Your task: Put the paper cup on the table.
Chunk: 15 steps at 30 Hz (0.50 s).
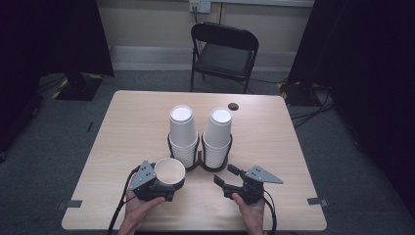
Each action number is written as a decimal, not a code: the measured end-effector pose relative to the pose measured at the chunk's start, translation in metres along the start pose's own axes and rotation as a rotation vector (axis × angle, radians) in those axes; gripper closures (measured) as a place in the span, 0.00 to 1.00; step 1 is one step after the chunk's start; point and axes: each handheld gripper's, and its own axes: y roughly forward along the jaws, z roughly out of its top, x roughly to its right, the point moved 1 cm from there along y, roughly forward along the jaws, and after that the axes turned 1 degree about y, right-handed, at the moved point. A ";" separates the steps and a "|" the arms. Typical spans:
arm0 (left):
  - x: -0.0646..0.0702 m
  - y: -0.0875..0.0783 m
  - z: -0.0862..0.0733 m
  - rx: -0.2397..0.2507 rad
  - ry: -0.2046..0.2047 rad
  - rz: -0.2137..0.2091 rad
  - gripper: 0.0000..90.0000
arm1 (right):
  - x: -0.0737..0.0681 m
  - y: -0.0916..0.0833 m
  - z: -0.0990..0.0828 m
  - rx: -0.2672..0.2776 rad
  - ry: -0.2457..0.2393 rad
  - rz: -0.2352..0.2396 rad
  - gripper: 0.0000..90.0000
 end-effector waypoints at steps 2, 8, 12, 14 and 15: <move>-0.004 -0.002 0.000 0.006 -0.013 0.010 0.11 | 0.003 -0.004 -0.001 0.022 0.005 -0.018 0.31; -0.018 -0.007 0.001 0.023 -0.047 0.050 0.11 | 0.011 -0.012 -0.007 0.042 0.013 -0.043 0.27; -0.030 -0.010 0.005 0.029 -0.043 0.090 0.11 | 0.016 -0.017 -0.010 0.047 -0.003 -0.064 0.24; -0.037 -0.011 0.005 0.034 -0.060 0.121 0.11 | 0.016 -0.017 -0.010 0.049 0.001 -0.065 0.24; -0.040 -0.011 0.005 0.036 -0.066 0.123 0.11 | 0.018 -0.018 -0.011 0.051 -0.001 -0.071 0.24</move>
